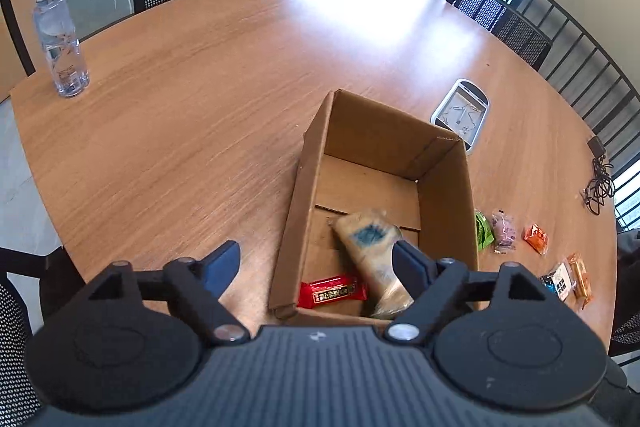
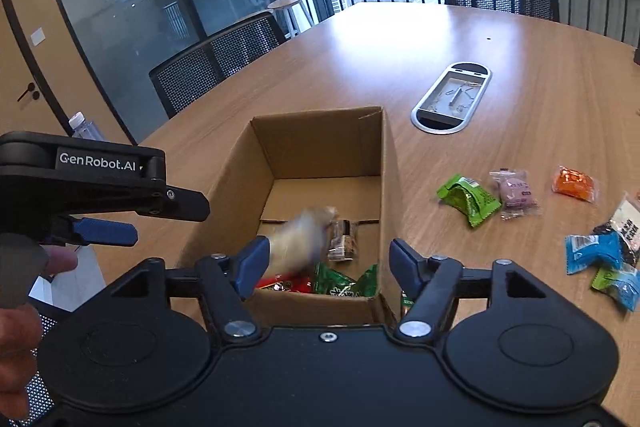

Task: Organize snacks
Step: 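Open both grippers to drop the red candy and cake bar into the box, then withdraw both open grippers from the box toward the remaining snacks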

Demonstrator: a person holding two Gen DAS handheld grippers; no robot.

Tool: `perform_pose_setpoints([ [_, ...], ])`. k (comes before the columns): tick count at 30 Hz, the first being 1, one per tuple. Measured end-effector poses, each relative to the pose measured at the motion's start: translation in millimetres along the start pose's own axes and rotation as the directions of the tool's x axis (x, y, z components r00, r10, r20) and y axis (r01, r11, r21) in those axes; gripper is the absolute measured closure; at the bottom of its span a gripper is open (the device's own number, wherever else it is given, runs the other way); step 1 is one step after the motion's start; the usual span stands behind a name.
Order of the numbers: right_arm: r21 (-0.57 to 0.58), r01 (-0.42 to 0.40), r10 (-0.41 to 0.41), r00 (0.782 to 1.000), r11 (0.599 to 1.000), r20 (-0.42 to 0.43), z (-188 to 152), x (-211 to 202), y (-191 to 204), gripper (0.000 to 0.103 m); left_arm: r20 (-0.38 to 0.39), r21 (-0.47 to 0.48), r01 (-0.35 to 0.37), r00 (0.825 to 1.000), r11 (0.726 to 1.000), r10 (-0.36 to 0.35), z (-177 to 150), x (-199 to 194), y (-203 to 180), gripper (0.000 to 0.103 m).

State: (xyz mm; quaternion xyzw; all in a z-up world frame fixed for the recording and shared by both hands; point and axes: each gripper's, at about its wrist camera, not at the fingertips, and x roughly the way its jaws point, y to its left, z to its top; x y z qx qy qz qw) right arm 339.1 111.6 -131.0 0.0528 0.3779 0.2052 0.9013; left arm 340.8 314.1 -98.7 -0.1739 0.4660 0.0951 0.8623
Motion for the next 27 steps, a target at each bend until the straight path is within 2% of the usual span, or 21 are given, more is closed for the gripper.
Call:
perform_pose_setpoints([
  [3, 0.005, 0.007, -0.007, 1.000, 1.000, 0.008, -2, -8, -2, 0.021, 0.007, -0.007, -0.003, 1.000, 1.000, 0.003, -2, -2, -2, 0.016],
  [5, 0.016, 0.001, -0.001, 1.000, 1.000, 0.010, -3, -13, -4, 0.016, 0.011, -0.010, -0.008, 1.000, 1.000, 0.008, -4, -5, -4, 0.012],
  [7, 0.015, 0.005, -0.006, 1.000, 1.000, 0.008, -4, -17, -5, 0.006, 0.017, -0.009, -0.007, 1.000, 1.000, 0.008, -7, -8, -4, 0.007],
  [11, 0.008, 0.025, -0.025, 1.000, 1.000, 0.018, -7, -28, -8, 0.001, 0.034, -0.017, -0.003, 0.999, 1.000, 0.004, -15, -16, -6, 0.000],
  [13, 0.007, 0.032, -0.032, 0.999, 0.999, 0.028, -9, -34, -13, 0.000, 0.043, -0.019, -0.010, 0.999, 1.000, 0.011, -19, -20, -8, 0.000],
  [16, -0.005, 0.085, -0.085, 0.995, 0.996, 0.052, -12, -44, -17, 0.000, 0.054, -0.017, -0.002, 0.999, 1.000, 0.003, -24, -28, -14, 0.000],
  [27, -0.009, 0.100, -0.099, 0.992, 0.995, 0.082, -24, -80, -41, 0.000, 0.078, -0.008, -0.022, 0.997, 1.000, 0.023, -56, -52, -43, 0.000],
])
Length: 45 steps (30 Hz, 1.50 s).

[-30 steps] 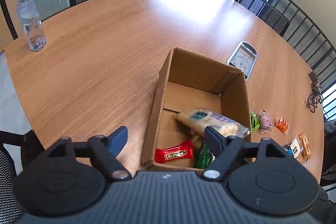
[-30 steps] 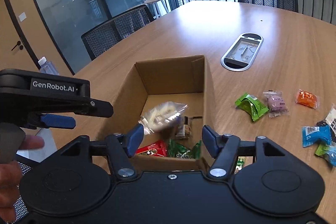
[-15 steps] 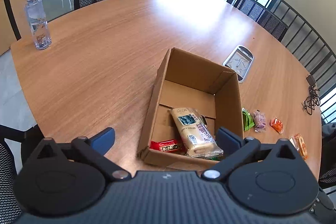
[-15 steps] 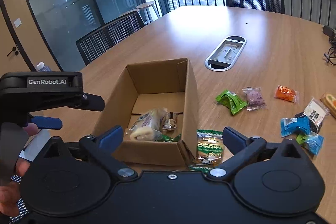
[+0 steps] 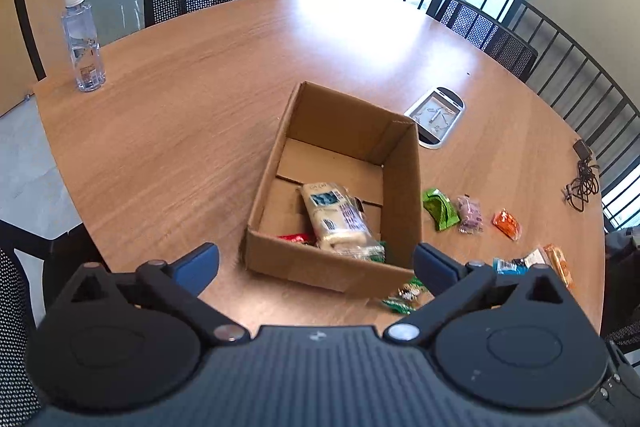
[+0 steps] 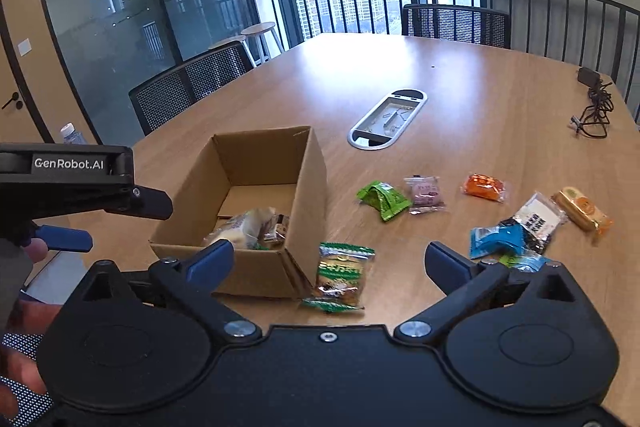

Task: Organize snacks
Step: 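Withdraw both open grippers from the box toward the remaining snacks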

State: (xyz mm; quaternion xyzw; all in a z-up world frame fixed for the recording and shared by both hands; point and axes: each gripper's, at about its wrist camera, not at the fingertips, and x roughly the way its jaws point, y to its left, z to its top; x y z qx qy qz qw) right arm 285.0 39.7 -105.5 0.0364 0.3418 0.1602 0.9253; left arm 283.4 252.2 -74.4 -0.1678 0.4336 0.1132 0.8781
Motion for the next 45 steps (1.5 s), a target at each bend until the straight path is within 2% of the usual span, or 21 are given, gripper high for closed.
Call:
perform_pose_setpoints([
  [11, -0.001, -0.017, 0.017, 1.000, 1.000, -0.017, -16, -27, -33, 0.000, 0.017, 0.015, -0.006, 1.000, 1.000, 0.006, -37, -21, -35, 0.000],
  [17, -0.007, -0.053, 0.052, 0.998, 0.999, -0.019, -20, -42, -53, 0.000, 0.033, 0.015, -0.017, 0.999, 1.000, 0.016, -54, -31, -54, 0.000],
  [29, 0.036, -0.054, 0.055, 0.998, 0.998, -0.025, -15, -73, -124, 0.000, 0.056, 0.020, -0.023, 0.998, 1.000, 0.022, -84, -48, -103, 0.000],
  [38, 0.070, -0.063, 0.066, 0.997, 0.996, -0.038, -4, -84, -175, 0.000, 0.061, 0.029, -0.036, 0.998, 0.999, 0.034, -90, -53, -134, 0.000],
  [45, 0.039, -0.097, 0.099, 0.993, 0.995, -0.061, 3, -81, -200, 0.000, 0.050, 0.025, -0.020, 0.999, 0.999, 0.018, -90, -40, -143, 0.000],
])
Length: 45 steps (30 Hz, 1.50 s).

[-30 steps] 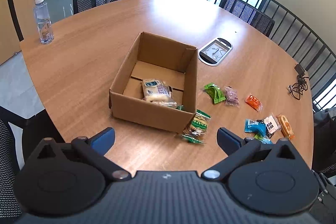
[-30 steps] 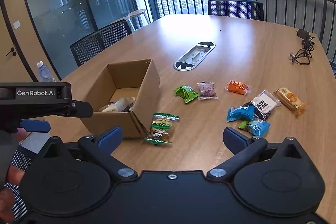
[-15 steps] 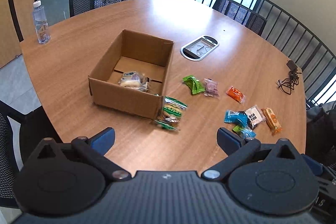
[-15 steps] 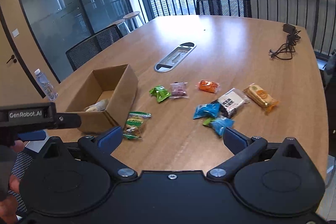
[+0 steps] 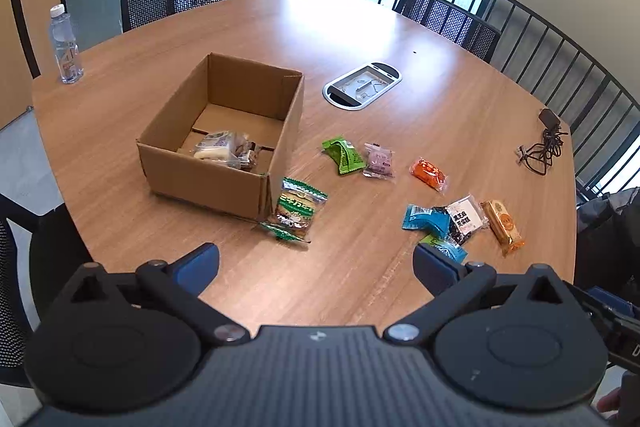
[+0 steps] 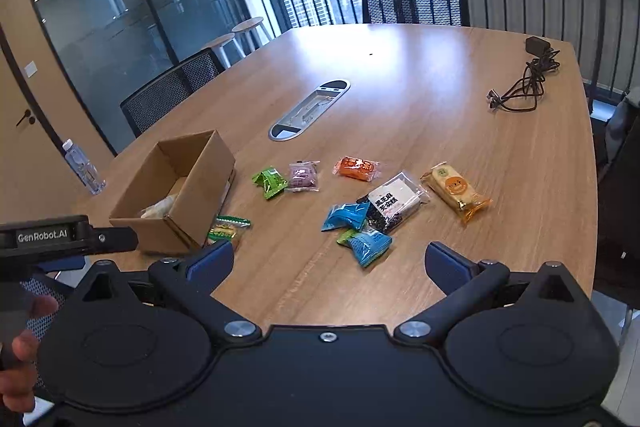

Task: Organize snacks
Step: 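Withdraw both open grippers from the box toward the remaining snacks, then lower the right gripper onto the blue-green wrapped candy and close it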

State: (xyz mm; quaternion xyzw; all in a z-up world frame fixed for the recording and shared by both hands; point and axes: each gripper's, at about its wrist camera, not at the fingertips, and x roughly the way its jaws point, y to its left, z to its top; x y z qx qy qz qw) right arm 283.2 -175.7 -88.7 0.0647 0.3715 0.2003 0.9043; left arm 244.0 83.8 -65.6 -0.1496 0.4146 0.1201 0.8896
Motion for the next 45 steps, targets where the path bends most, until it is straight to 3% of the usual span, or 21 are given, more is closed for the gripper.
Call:
perform_pose_setpoints([
  [10, -0.040, 0.020, -0.022, 0.999, 0.999, -0.038, 0, 25, -22, 0.000, -0.023, 0.014, 0.029, 0.999, 0.999, -0.029, 1, 41, 2, 0.003],
  [20, -0.008, 0.051, -0.052, 0.996, 0.999, -0.078, 1, 56, -30, 0.000, -0.062, 0.099, 0.055, 0.997, 0.994, -0.049, 2, 80, -2, 0.018],
  [26, 0.000, 0.063, -0.063, 0.992, 0.998, -0.113, -1, 77, -30, 0.000, -0.080, 0.089, 0.016, 0.997, 0.996, -0.009, 4, 106, 6, 0.028],
  [35, -0.034, 0.091, -0.095, 0.982, 0.995, -0.164, -3, 105, -32, 0.001, -0.090, 0.063, 0.001, 0.996, 0.998, 0.004, 0, 142, 18, 0.030],
  [45, -0.075, 0.093, -0.106, 0.974, 0.993, -0.199, -5, 135, -26, 0.001, -0.045, 0.067, -0.028, 0.998, 0.997, 0.032, -1, 166, 20, 0.030],
])
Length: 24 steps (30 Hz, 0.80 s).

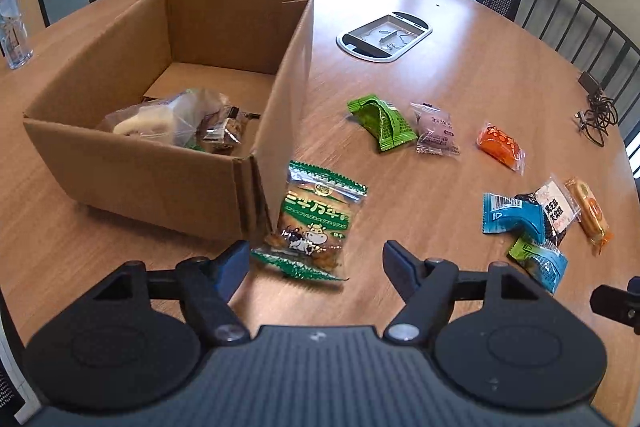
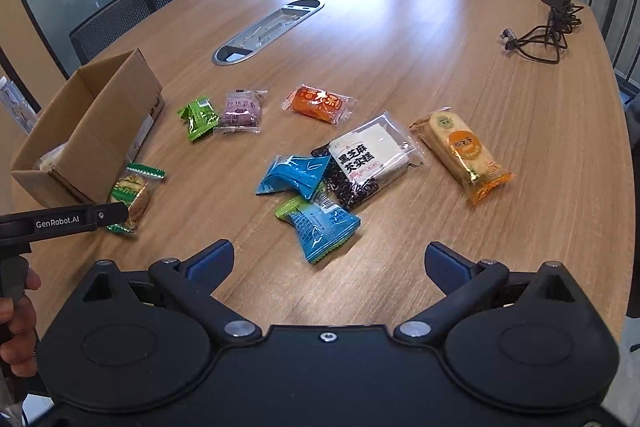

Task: Organize snacks
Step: 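Lower the right gripper onto the blue-green wrapped candy and close it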

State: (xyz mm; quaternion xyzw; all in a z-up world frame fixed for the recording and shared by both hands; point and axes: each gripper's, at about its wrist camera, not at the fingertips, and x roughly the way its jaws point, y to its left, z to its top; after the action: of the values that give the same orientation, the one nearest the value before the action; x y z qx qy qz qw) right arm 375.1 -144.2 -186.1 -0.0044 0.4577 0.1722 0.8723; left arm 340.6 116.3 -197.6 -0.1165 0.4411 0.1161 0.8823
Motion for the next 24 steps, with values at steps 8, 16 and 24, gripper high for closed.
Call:
perform_pose_setpoints([
  [8, -0.102, 0.011, -0.013, 1.000, 0.995, -0.019, 7, 26, 8, 0.001, -0.017, -0.004, -0.014, 1.000, 1.000, 0.014, -3, 14, -5, 0.033],
  [16, -0.215, -0.005, -0.008, 0.998, 0.977, -0.059, 15, 56, 16, 0.010, -0.039, -0.024, -0.028, 0.999, 0.999, 0.027, -6, 23, -6, 0.054],
  [24, -0.262, -0.021, -0.004, 0.995, 0.965, -0.096, 19, 73, 22, 0.038, -0.041, -0.049, -0.023, 0.999, 0.999, 0.021, -4, 26, -2, 0.059],
])
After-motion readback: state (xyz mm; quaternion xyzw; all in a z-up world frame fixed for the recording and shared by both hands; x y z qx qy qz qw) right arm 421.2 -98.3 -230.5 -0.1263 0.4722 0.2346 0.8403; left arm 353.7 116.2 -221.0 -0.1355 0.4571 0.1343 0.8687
